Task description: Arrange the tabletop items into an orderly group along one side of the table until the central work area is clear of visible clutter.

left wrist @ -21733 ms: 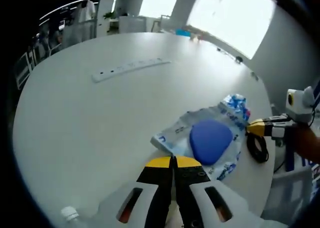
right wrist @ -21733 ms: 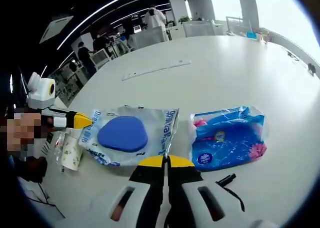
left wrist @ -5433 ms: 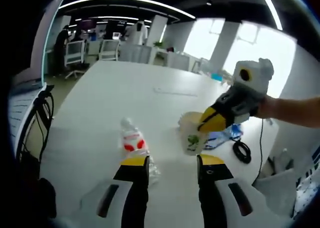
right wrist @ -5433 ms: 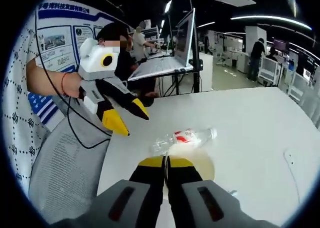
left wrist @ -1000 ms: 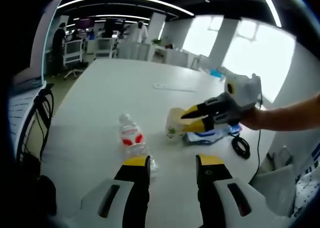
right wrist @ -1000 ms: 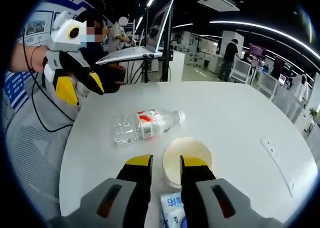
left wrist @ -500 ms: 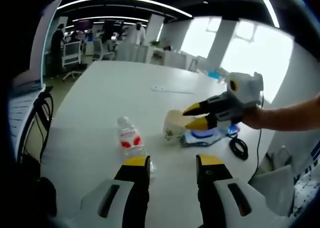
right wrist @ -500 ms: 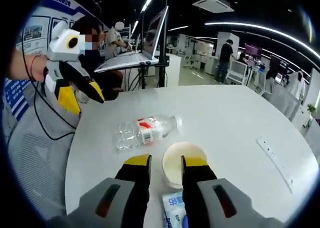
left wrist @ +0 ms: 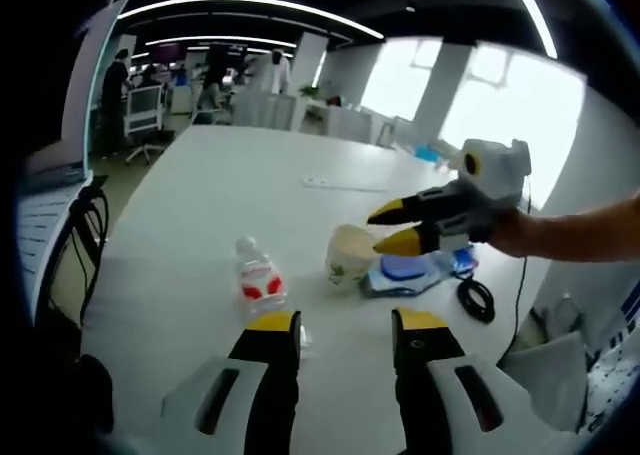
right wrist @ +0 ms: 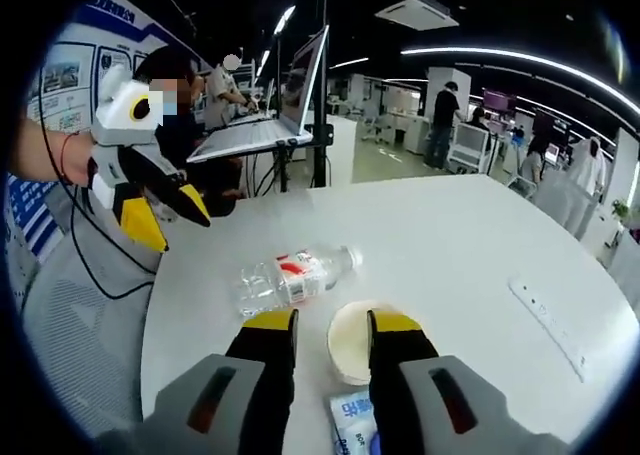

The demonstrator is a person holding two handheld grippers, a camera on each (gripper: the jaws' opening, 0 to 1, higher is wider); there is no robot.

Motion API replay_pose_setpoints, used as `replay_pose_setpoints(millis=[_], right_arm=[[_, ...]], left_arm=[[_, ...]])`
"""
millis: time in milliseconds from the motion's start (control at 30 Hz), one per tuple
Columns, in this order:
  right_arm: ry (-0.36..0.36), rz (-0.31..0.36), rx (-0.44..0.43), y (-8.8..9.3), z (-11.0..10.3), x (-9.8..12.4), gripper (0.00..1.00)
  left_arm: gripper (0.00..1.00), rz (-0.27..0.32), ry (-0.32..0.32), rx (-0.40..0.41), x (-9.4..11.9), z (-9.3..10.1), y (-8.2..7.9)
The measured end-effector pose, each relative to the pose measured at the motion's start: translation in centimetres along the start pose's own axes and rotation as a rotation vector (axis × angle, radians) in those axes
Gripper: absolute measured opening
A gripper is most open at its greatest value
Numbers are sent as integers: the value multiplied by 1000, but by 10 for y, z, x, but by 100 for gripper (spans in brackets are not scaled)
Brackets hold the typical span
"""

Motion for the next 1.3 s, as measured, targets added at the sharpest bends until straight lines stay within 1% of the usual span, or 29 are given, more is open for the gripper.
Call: replay_pose_setpoints(millis=[167,533,933,1300], right_arm=[[-2,10,-5,-4,1,-1,26],[-4,31,9,-21,-3,-1,28],[-9,35,17,-30,-5,-4,29],[-23,55,7,-43,-10,-9,29]], left_arm=[[33,3,-1,-1,1,-1,0],[32,22,1,0,4,-1,-2],[33,33,-3,-3,6,-3,-4],[32,42,-6,-1,7,-5,-5]])
Point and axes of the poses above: the point that each gripper's makers call its tool centre point, and the gripper's own axes: x roughly backward along the fingers, z roughly to its right, y roughly out of its underside, the point moved 10 cm from there along x, roughly backward along the fingers, and after that the axes turned 10 degrees about -x, right-handed, at the moved point
